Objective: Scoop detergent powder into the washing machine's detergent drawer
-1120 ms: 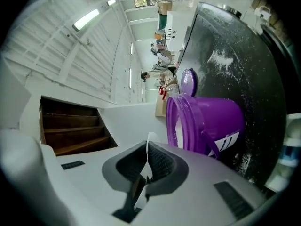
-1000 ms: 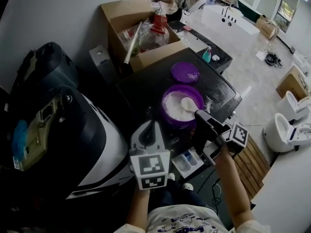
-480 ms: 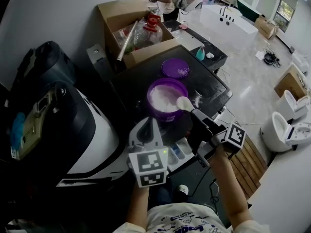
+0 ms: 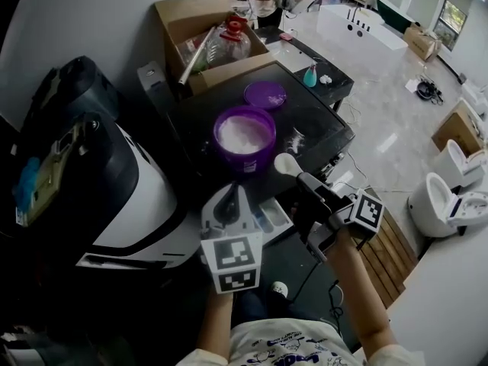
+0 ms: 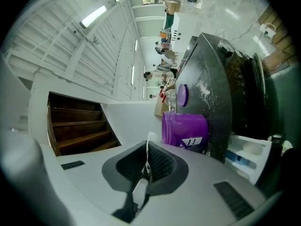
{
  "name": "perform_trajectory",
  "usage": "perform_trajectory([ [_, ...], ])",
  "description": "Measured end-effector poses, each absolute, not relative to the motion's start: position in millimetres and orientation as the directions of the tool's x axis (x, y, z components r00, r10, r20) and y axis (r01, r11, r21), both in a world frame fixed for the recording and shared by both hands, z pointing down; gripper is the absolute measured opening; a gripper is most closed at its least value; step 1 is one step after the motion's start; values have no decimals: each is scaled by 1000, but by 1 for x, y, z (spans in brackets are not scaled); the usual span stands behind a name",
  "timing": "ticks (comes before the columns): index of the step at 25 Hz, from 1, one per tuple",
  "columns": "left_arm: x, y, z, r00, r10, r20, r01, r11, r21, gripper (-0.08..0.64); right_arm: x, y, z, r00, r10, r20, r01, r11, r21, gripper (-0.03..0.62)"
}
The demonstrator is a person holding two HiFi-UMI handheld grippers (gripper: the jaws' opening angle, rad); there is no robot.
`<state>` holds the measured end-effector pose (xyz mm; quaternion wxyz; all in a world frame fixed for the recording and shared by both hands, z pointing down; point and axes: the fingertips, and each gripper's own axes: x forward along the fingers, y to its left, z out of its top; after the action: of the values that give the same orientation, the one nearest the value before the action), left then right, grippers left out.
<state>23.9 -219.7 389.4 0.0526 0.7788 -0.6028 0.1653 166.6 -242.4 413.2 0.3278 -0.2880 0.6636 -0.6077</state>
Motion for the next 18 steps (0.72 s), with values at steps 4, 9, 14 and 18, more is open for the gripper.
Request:
perform_trajectory([
  [4, 34, -203, 394, 205, -921, 332, -958, -258, -123, 3, 177, -227, 422, -633, -772, -59, -14, 87, -996, 20],
  [9, 39, -185, 402, 184, -919, 349, -962, -242, -129, 3, 186, -212, 436, -644, -765, -27, -48, 76, -996, 20],
  [14, 40, -168, 414, 171, -910, 378, -964, -234, -128, 3, 187, -196, 456, -655, -755, 21, -88, 49, -995, 20],
  [18, 37, -160, 427, 173, -899, 403, -963, -241, -122, 3, 184, -186, 474, -654, -754, 60, -112, 18, -994, 20],
])
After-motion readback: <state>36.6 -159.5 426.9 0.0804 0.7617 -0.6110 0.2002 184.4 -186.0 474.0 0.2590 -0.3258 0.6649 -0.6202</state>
